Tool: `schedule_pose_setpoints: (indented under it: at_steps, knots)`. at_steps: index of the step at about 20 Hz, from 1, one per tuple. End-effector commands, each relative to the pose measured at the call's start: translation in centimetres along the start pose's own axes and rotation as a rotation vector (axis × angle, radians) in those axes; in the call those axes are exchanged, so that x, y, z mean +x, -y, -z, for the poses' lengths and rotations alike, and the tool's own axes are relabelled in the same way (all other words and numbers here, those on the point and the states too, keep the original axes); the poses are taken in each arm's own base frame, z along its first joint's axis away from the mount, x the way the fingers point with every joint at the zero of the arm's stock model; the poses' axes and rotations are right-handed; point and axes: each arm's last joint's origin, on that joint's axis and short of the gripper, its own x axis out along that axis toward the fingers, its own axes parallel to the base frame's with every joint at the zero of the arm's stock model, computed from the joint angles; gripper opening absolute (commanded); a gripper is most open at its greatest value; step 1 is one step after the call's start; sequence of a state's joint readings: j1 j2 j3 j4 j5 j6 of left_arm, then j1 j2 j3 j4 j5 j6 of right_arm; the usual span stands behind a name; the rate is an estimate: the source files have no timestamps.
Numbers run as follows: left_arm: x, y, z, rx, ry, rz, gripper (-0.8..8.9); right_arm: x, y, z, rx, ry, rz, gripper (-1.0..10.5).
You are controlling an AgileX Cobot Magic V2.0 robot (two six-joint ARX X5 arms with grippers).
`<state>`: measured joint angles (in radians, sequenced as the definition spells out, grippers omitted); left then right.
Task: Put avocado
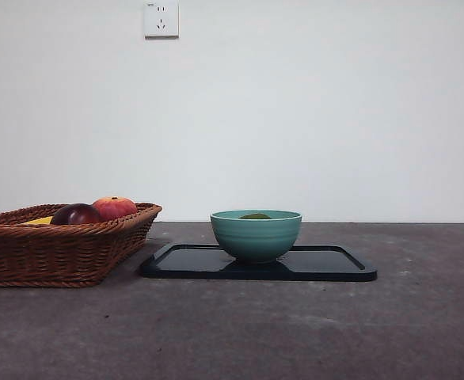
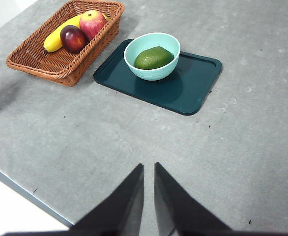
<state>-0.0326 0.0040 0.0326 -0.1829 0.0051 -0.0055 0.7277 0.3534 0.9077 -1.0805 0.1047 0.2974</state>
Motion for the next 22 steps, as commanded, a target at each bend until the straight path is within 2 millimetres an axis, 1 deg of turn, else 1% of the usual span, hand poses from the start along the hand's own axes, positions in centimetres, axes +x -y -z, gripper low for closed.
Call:
schedule_pose_setpoints:
  at_steps: [1, 10, 12, 14, 15, 16, 18, 22]
  knots:
    - [0.2, 0.0, 0.8, 0.015, -0.028, 0.0, 0.25, -0.2, -0.1, -0.2, 0.006, 0.014, -0.013, 0.3]
    - [0.2, 0.0, 0.8, 0.015, -0.028, 0.0, 0.25, -0.2, -0.1, -0.2, -0.01, 0.017, -0.006, 0.3]
    - [0.2, 0.0, 0.8, 0.015, -0.028, 0.0, 0.25, -0.4, 0.3, -0.5, -0.057, 0.085, 0.106, 0.3]
    - [0.2, 0.0, 0.8, 0.015, -0.028, 0.0, 0.25, -0.2, 0.7, -1.3, -0.067, 0.244, 0.228, 0.3]
    - [0.2, 0.0, 0.8, 0.015, -0.028, 0.0, 0.25, 0.1, 1.0, -1.3, -0.071, 0.321, 0.284, 0.3]
    - [0.2, 0.0, 0.8, 0.015, -0.028, 0.0, 0.25, 0.6, 1.4, -1.2, -0.076, 0.398, 0.346, 0.3]
    - [0.2, 0.0, 0.8, 0.015, -0.028, 0.0, 0.25, 2.2, 2.6, -0.1, -0.07, 0.518, 0.454, 0.3]
    - [0.2, 0.0, 0.8, 0.015, -0.028, 0.0, 0.25, 6.4, 5.3, 3.5, -0.026, 0.633, 0.541, 0.3]
